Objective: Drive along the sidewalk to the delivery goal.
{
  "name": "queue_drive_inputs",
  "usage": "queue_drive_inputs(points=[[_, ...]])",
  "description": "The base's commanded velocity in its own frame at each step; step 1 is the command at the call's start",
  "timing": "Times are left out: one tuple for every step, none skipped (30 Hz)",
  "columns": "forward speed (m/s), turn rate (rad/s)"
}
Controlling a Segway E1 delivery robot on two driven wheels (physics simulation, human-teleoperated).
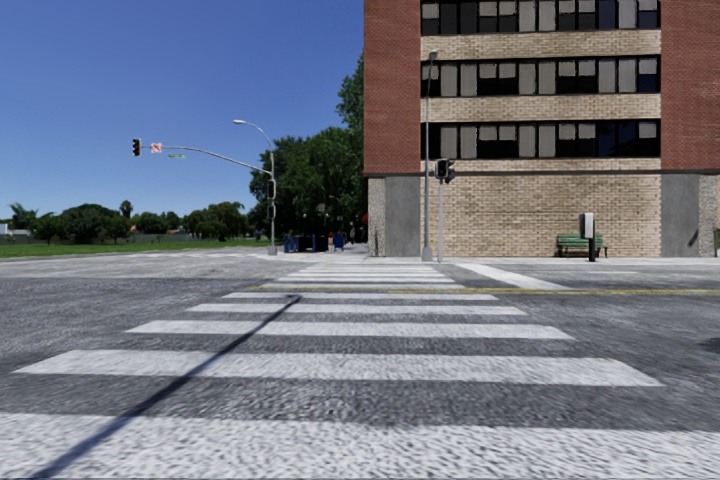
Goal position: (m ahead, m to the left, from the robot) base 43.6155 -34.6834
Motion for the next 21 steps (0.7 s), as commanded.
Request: queue_drive_inputs(points=[[2.00, 0.00], [2.00, 0.00], [2.00, 0.00], [2.00, 0.00], [2.00, 0.00], [2.00, 0.00], [2.00, 0.00], [2.00, 0.00], [2.00, 0.00], [2.00, 0.00], [2.00, 0.00], [2.00, 0.00], [2.00, 0.00], [2.00, 0.00], [2.00, 0.00], [2.00, 0.00], [2.00, 0.00], [2.00, 0.00], [2.00, 0.00], [2.00, 0.00], [2.00, 0.00]])
